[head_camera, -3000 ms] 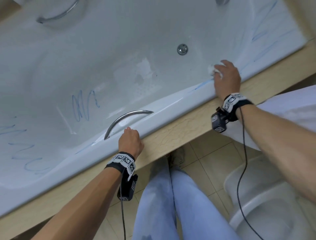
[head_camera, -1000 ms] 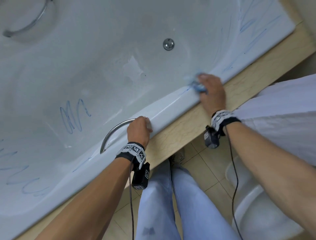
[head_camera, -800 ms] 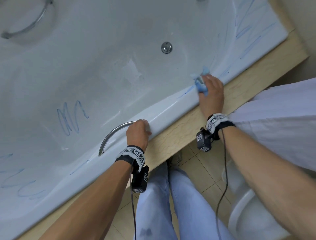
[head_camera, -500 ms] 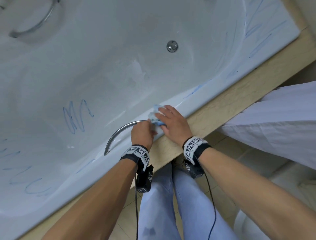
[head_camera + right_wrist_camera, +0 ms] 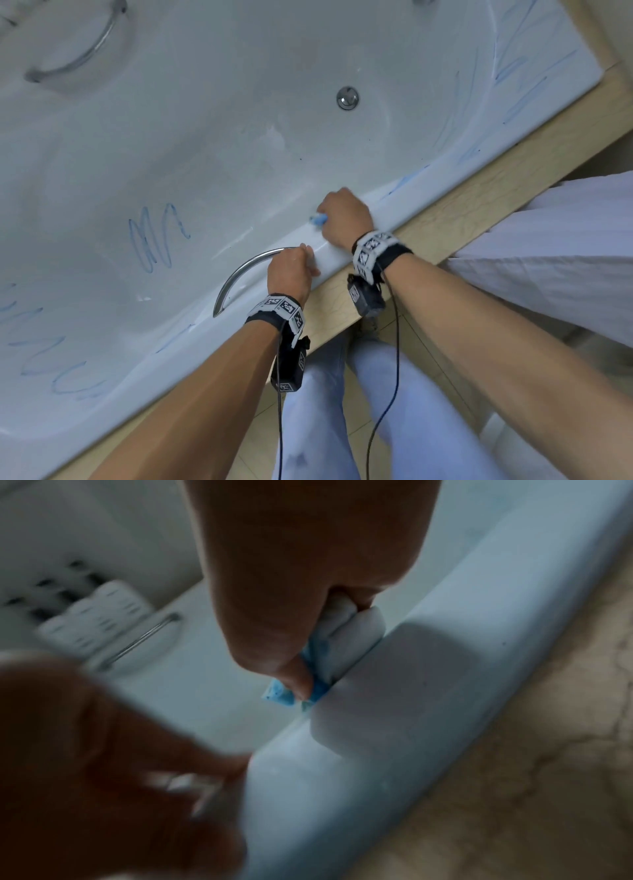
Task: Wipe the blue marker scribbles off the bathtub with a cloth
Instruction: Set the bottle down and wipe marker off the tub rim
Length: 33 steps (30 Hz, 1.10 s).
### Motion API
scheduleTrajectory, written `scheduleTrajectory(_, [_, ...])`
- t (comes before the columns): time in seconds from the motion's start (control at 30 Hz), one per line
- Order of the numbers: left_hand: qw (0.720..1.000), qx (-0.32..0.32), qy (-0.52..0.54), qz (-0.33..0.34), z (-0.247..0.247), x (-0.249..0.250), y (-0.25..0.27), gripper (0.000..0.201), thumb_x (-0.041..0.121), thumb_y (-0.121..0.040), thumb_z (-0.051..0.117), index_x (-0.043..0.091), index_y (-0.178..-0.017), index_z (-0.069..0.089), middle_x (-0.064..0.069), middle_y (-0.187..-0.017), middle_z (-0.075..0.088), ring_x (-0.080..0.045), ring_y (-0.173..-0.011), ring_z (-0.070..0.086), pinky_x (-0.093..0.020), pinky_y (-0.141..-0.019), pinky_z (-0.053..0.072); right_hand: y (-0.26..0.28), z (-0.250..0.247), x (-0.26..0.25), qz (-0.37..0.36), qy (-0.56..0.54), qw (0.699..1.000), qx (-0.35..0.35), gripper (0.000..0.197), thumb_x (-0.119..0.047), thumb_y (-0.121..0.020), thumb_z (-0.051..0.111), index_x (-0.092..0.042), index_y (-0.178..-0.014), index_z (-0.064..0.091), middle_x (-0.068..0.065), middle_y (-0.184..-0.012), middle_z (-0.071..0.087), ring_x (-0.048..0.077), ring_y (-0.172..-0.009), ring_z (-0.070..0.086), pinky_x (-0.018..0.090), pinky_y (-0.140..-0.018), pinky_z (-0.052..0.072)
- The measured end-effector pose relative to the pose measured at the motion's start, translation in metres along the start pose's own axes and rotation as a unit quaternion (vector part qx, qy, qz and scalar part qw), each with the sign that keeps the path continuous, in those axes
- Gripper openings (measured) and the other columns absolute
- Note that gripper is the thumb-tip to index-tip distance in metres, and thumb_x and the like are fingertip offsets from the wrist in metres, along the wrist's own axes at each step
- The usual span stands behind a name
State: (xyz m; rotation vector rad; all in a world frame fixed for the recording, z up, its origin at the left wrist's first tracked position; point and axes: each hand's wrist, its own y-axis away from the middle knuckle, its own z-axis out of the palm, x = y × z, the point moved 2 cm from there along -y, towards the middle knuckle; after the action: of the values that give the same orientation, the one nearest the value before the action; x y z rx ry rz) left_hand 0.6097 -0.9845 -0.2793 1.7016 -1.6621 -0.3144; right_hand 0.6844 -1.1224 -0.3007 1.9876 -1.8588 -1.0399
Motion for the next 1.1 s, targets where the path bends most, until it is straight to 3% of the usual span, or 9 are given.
scheduleTrajectory(0.13, [1.000,-0.004,0.001,-0.004,0.003,-0.002,0.000,0.014,0.020,-0.088,0.067,0.014,-0.075,0.064,-0.007,-0.073,0.067,-0.032,-0.073,0.063,-0.038,-0.067,0.050,0.001,-0.012,0.033,-0.069,0.006,0.997,0.027,0.025,-0.014,-0.087,0.056,-0.018,-0.108,0.069,0.002,-0.118,0.063,0.028,-0.116,0.052,0.039,-0.090,0.050])
scheduleTrajectory(0.3, [0.999,-0.018,-0.031,-0.008,0.006,-0.003,-0.004,0.016,0.018,-0.082,0.072,0.016,-0.077,0.057,-0.002,-0.070,0.062,-0.028,-0.068,0.061,-0.037,-0.062,0.049,-0.008,-0.075,0.163,0.060,0.040,0.977,0.201,0.037,-0.007,-0.083,0.055,-0.012,-0.118,0.069,0.010,-0.125,0.062,0.034,-0.121,0.050,0.039,-0.098,0.047])
scheduleTrajectory(0.4, [0.999,-0.026,-0.029,-0.020,0.005,0.001,-0.002,0.017,0.013,-0.080,0.072,0.018,-0.073,0.058,-0.001,-0.069,0.062,-0.027,-0.068,0.061,-0.036,-0.063,0.050,-0.003,-0.069,0.165,0.096,-0.026,0.958,0.270,0.042,-0.002,-0.078,0.055,-0.006,-0.115,0.072,0.014,-0.125,0.065,0.033,-0.121,0.053,0.035,-0.101,0.045])
scheduleTrajectory(0.5, [0.997,-0.038,-0.043,-0.048,0.002,0.008,-0.004,0.013,0.009,-0.076,0.070,0.019,-0.071,0.064,-0.003,-0.073,0.065,-0.028,-0.071,0.063,-0.034,-0.063,0.050,0.003,-0.029,0.104,0.028,-0.108,0.961,0.254,0.040,0.003,-0.073,0.058,-0.008,-0.108,0.075,0.013,-0.124,0.066,0.030,-0.119,0.057,0.032,-0.103,0.046])
scheduleTrajectory(0.6, [0.994,-0.035,-0.076,-0.069,-0.002,0.020,-0.013,0.007,0.009,-0.074,0.070,0.013,-0.080,0.070,-0.009,-0.082,0.066,-0.032,-0.077,0.065,-0.035,-0.064,0.051,0.022,0.001,0.048,-0.120,-0.098,0.979,0.132,0.041,0.001,-0.077,0.064,-0.015,-0.115,0.072,0.004,-0.131,0.063,0.025,-0.125,0.053,0.034,-0.101,0.049])
scheduleTrajectory(0.73, [0.993,-0.007,-0.099,-0.066,-0.001,0.051,-0.019,0.014,0.021,-0.080,0.072,0.011,-0.089,0.067,-0.009,-0.090,0.065,-0.034,-0.085,0.064,-0.036,-0.066,0.049,0.022,-0.018,0.081,-0.188,-0.056,0.974,0.114,0.044,-0.001,-0.078,0.067,-0.016,-0.120,0.070,0.004,-0.131,0.064,0.025,-0.124,0.054,0.036,-0.099,0.049])
scheduleTrajectory(0.87, [0.996,0.024,-0.073,-0.034,0.010,0.089,-0.025,0.014,0.010,-0.084,0.058,0.015,-0.087,0.071,-0.006,-0.085,0.064,-0.030,-0.081,0.060,-0.037,-0.067,0.050,0.015,-0.076,0.197,-0.065,-0.105,0.948,0.294,0.043,0.010,-0.072,0.064,-0.012,-0.109,0.074,0.011,-0.123,0.066,0.026,-0.118,0.054,0.037,-0.105,0.046])
scheduleTrajectory(0.93, [0.997,0.049,-0.050,-0.021,0.015,0.107,-0.031,0.016,0.004,-0.082,0.056,0.015,-0.084,0.068,-0.005,-0.086,0.062,-0.029,-0.081,0.057,-0.037,-0.065,0.047,0.018,-0.093,0.240,0.000,-0.115,0.944,0.308,0.046,0.008,-0.076,0.064,-0.015,-0.115,0.072,0.006,-0.132,0.061,0.023,-0.126,0.051,0.031,-0.112,0.039])
scheduleTrajectory(1.1, [0.997,0.070,-0.039,0.011,0.023,0.154,-0.051,0.014,0.003,-0.079,0.060,0.016,-0.082,0.063,-0.004,-0.087,0.059,-0.028,-0.083,0.055,-0.034,-0.062,0.041,0.034,-0.061,0.211,-0.041,-0.132,0.942,0.306,0.049,0.004,-0.079,0.059,-0.014,-0.124,0.068,0.008,-0.143,0.055,0.031,-0.136,0.045,0.039,-0.116,0.037])
